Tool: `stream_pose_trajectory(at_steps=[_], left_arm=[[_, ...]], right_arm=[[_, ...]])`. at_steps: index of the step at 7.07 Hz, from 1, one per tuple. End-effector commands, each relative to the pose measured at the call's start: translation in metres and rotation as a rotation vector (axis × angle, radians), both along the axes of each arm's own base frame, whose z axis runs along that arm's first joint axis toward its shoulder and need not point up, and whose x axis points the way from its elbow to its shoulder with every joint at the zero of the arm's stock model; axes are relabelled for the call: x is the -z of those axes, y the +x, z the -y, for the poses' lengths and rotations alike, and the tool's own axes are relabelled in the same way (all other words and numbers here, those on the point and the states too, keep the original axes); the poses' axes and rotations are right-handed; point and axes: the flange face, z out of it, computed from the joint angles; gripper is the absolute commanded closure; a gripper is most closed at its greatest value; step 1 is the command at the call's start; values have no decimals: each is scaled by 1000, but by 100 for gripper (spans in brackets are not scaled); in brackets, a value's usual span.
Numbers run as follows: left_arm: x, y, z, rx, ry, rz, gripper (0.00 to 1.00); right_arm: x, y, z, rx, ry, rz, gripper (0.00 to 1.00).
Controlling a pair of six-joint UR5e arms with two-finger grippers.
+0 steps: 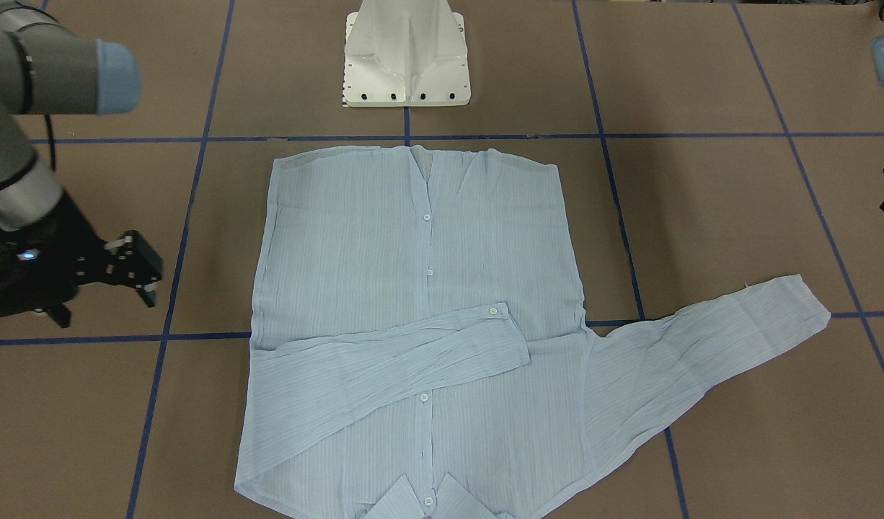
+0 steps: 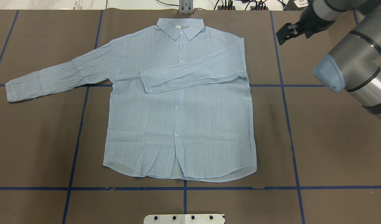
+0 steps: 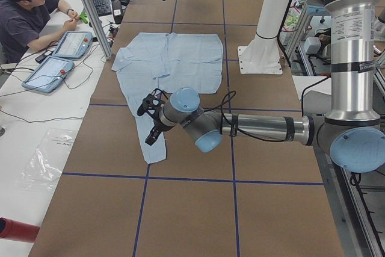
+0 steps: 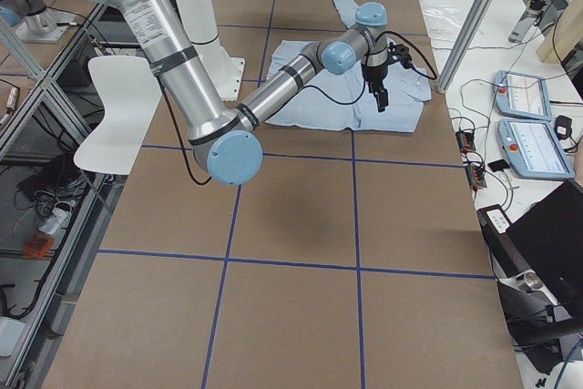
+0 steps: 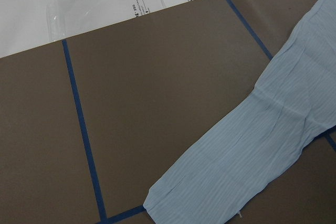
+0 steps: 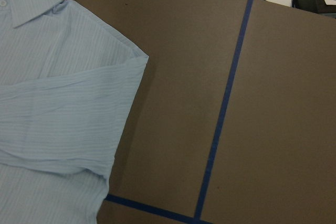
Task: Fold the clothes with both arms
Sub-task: 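Release the sleeve and raise the right gripper away from the shirt, then lower the left gripper and grasp the cuff of the other sleeve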
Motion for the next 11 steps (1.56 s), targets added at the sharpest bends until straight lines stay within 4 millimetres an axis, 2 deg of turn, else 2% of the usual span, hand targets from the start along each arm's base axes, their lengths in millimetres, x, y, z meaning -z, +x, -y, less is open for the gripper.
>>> stream_pose_trajectory(at_steps=[1, 2, 3, 4, 5, 7, 8, 11], left_arm=[[-52, 49, -10, 148, -66, -111, 3], [-60, 67, -10, 210, -134, -142, 13], [-67, 75, -11, 236, -163, -145, 25], [-89, 75, -10, 247, -184, -127, 36], [-99, 80, -10, 238, -185, -125, 39], [-102, 112, -1, 186, -188, -119, 38], [-104, 127, -4, 157, -192, -113, 38], [-110, 153, -14, 111, -196, -97, 38]], right_arm=[[-84, 125, -9, 75, 7, 31, 0], [-113, 156, -21, 65, -21, 41, 0], [-119, 162, -26, 59, -28, 45, 0], [-122, 162, -26, 57, -18, 46, 0], [-124, 162, -27, 56, -13, 47, 0], [-126, 162, -27, 56, -18, 47, 0], [-130, 163, -30, 57, -18, 46, 0], [-135, 163, -32, 56, -20, 44, 0]])
